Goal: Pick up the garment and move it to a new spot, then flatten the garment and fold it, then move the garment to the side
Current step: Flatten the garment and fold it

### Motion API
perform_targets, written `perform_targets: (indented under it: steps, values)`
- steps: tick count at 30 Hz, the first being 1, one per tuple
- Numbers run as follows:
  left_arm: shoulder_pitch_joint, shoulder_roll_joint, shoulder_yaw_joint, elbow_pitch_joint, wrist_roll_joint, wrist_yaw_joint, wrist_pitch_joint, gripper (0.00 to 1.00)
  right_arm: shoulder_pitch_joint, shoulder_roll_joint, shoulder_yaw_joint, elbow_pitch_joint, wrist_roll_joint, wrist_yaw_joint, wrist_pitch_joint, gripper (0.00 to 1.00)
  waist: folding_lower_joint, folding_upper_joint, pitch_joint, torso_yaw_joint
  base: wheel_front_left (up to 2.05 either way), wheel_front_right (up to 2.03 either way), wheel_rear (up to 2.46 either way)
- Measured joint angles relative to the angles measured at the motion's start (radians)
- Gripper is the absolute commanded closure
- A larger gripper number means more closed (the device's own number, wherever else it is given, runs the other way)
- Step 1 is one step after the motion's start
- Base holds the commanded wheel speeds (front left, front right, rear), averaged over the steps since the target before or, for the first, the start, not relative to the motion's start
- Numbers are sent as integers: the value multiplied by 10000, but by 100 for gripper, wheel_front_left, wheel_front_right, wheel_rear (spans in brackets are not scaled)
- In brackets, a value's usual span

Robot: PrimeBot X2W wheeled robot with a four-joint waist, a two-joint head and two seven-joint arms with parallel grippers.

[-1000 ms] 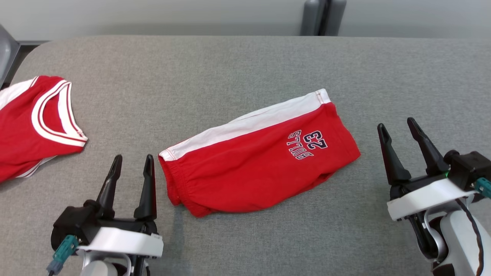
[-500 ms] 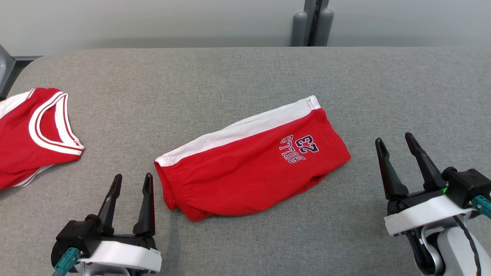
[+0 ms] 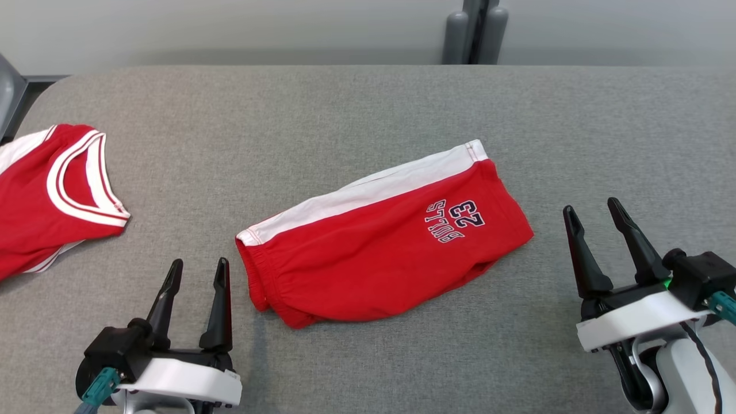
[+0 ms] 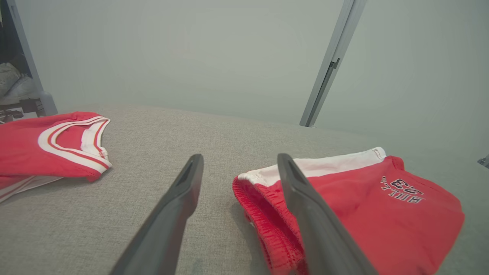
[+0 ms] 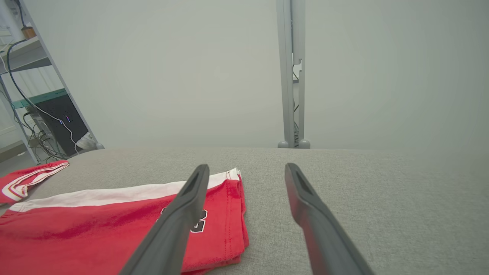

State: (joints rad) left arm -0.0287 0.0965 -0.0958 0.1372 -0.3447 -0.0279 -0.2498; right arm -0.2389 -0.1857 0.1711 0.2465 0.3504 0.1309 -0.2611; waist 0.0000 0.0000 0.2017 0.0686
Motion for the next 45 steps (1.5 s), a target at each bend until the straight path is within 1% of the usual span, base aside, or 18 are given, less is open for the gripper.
perform_targets:
  steps: [5, 8, 15, 20, 26, 27, 28, 29, 30, 31, 37, 41, 45]
  values:
    - [-291, 69, -73, -81, 75, 23, -4, 0, -504, -109, 267, 320, -4, 0, 159, 0, 0, 0, 288, 229, 0, 0, 0]
    - [-478, 82, -98, -113, 100, 25, -17, 0, -884, -201, 431, 727, 8, 0, 251, 0, 0, 0, 498, 445, 0, 0, 0]
    - [-846, 67, -155, -75, 207, 17, -77, 0, -1612, -428, 897, 2084, 140, 0, 311, 0, 0, 0, 996, 1060, 0, 0, 0]
    - [-902, -59, -184, 71, 217, -4, -104, 0, -1742, -430, 945, 3143, 389, 0, 234, 0, 0, 0, 1229, 1470, 0, 0, 0]
    - [-947, -128, -151, 215, 234, -29, -136, 0, -1968, -364, 1154, 3914, 748, 0, 215, 0, 0, 0, 1282, 1564, 0, 0, 0]
    - [-947, -128, -142, 221, 263, -35, -136, 0, -2042, -345, 1181, 4052, 805, 0, 244, 16, 0, 0, 1273, 1541, 0, 0, 0]
    - [-948, -128, -132, 224, 272, -65, -136, 0, -2090, -324, 1212, 4140, 871, 0, 245, 20, 0, 0, 1262, 1510, 0, 0, 0]
    - [-948, -130, -117, 224, 286, -65, -136, 0, -2132, -288, 1248, 4201, 974, 0, 251, 21, 0, 0, 1253, 1474, 0, 0, 0]
    - [-956, -132, -104, 222, 301, -77, -136, 0, -2175, -267, 1281, 4268, 1055, 0, 274, 85, 0, 0, 1242, 1434, 0, 0, 0]
    - [-967, -134, -88, 219, 328, -79, -138, 0, -2228, -240, 1327, 4351, 1126, 0, 278, 100, 0, 0, 1230, 1391, 0, 0, 0]
    - [-982, -127, -13, 240, 382, -138, -142, 0, -2250, -157, 1626, 4497, 1526, 0, 274, 100, 0, 0, 1119, 1155, 0, 0, 0]
    - [-970, -105, 25, 251, 458, -148, -146, 0, -1962, -94, 1657, 4364, 1776, 0, 213, 100, 0, 0, 919, 963, 0, 0, 0]
    - [-767, -81, 33, 267, 462, -148, -146, 0, -1347, -67, 1488, 3948, 1891, 0, 134, 100, 0, 0, 650, 743, 0, 0, 0]
